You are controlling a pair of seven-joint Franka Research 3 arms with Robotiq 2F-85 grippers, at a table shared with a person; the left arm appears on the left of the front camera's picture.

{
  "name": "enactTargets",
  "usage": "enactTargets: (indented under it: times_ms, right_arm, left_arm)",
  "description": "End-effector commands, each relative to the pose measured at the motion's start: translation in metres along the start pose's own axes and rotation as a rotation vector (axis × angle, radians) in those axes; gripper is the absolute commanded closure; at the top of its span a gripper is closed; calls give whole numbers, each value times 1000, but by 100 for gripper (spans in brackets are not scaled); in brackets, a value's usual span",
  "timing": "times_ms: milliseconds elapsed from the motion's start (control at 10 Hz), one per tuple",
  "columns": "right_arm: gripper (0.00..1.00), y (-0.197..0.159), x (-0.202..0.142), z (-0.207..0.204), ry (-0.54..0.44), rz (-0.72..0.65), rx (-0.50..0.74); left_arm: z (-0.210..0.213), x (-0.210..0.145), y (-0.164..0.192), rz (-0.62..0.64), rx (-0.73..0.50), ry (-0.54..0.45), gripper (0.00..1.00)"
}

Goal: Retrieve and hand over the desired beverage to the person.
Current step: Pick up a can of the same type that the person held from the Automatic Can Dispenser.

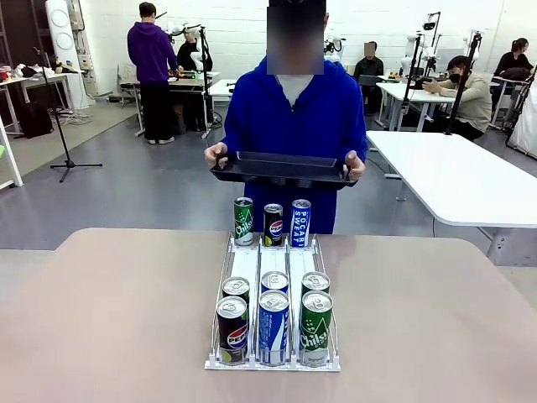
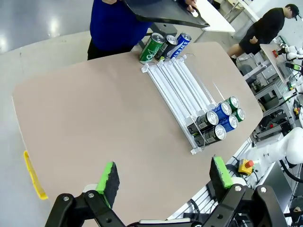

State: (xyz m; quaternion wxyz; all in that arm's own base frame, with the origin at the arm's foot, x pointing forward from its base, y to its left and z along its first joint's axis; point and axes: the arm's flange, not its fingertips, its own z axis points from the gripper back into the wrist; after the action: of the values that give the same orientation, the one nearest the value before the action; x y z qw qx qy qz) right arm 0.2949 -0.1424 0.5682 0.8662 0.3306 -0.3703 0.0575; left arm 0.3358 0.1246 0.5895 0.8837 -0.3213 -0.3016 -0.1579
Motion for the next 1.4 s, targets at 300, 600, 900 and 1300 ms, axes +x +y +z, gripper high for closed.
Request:
enactTargets:
  times_ms: [300, 600, 900, 1300]
  right_arm:
    - [0, -2, 2, -2, -12, 10, 17]
    - [0, -2, 2, -2, -12, 10, 17]
    - [0, -2, 2, -2, -12, 10, 17]
    - [0, -2, 2, -2, -12, 10, 17]
  left_arm:
    - [0, 2, 2, -21, -18, -10, 0]
    - [0, 2, 2, -21, -18, -10, 0]
    - [0, 2, 2, -21, -18, -10, 0]
    - [0, 2, 2, -21, -18, -10, 0]
